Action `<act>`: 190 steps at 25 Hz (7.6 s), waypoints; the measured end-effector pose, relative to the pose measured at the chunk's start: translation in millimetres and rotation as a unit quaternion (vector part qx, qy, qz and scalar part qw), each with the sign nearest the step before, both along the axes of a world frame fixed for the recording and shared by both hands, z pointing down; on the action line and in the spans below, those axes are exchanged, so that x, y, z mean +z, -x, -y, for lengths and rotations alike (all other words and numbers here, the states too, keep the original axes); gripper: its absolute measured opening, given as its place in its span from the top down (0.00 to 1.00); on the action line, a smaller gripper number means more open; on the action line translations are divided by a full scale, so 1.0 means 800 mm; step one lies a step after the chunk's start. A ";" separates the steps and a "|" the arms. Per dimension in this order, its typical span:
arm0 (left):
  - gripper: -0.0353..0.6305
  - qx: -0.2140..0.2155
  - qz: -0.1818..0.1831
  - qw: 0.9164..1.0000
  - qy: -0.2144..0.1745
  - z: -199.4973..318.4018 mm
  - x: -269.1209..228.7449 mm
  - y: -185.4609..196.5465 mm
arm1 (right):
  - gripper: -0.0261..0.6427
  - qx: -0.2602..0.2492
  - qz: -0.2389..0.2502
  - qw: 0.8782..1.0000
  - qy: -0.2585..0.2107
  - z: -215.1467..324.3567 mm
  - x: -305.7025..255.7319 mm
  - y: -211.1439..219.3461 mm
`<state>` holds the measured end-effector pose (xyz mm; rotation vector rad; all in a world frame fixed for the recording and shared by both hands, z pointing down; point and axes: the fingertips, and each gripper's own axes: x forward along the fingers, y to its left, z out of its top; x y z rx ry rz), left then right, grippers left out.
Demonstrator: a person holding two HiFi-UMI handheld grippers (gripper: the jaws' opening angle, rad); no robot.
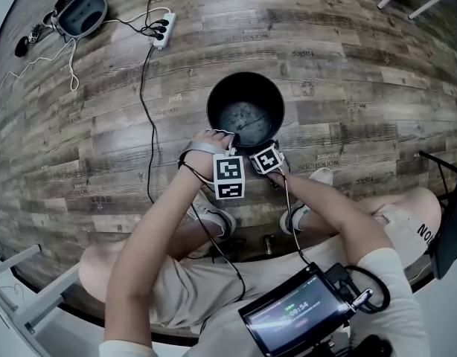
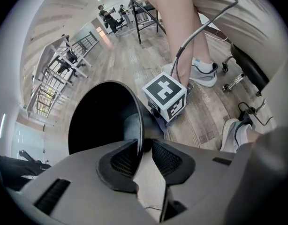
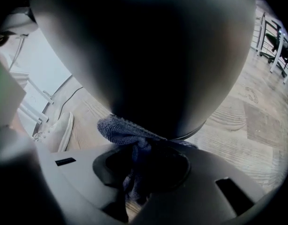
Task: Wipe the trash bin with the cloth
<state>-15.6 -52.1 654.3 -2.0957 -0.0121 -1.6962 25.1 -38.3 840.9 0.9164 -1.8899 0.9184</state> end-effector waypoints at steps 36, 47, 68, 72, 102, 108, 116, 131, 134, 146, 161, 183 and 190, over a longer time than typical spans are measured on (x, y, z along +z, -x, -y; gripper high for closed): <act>0.78 -0.114 -0.034 0.993 0.024 0.017 -0.017 -0.006 | 0.84 0.036 0.141 0.989 -0.004 0.010 -0.258 -0.017; 0.78 -0.062 -0.019 0.998 0.009 0.027 -0.019 0.024 | 0.84 0.031 0.145 0.989 0.002 0.015 -0.278 0.004; 0.80 -0.024 0.017 0.999 -0.040 0.032 -0.005 0.028 | 0.84 0.015 0.104 0.995 0.004 0.042 -0.184 0.014; 0.80 -0.023 0.017 0.999 -0.035 0.031 -0.004 0.027 | 0.84 0.002 0.089 0.996 -0.002 0.042 -0.156 0.010; 0.79 -0.079 0.018 0.996 -0.027 0.032 0.002 0.026 | 0.84 -0.008 0.073 0.995 0.063 0.001 -0.102 0.012; 0.79 -0.157 -0.008 0.987 -0.026 0.029 -0.001 0.002 | 0.84 -0.012 0.107 0.992 0.060 -0.003 -0.179 -0.014; 0.82 -0.199 -0.090 0.975 0.049 0.016 -0.017 -0.030 | 0.84 -0.027 0.136 0.990 0.037 -0.009 -0.250 -0.039; 0.72 -0.071 -0.040 0.997 -0.017 0.006 -0.047 -0.010 | 0.84 -0.019 0.175 0.984 0.030 -0.017 -0.278 0.002; 0.71 -0.046 -0.021 0.999 -0.006 0.005 -0.034 0.011 | 0.84 -0.020 0.178 0.984 0.023 -0.015 -0.283 0.012; 0.79 0.036 0.023 0.997 -0.061 0.016 0.001 0.035 | 0.84 0.008 0.161 0.987 0.008 0.016 -0.251 0.047; 0.82 0.033 -0.003 0.999 -0.032 0.016 0.002 0.034 | 0.84 0.065 0.143 0.987 0.026 0.040 -0.163 0.029; 0.82 0.022 -0.003 1.000 -0.020 0.018 0.004 0.032 | 0.84 0.008 0.030 0.999 0.043 0.027 -0.011 0.019; 0.81 -0.048 -0.010 0.999 0.009 0.020 0.006 0.030 | 0.84 -0.006 0.062 0.995 0.072 -0.004 -0.084 -0.007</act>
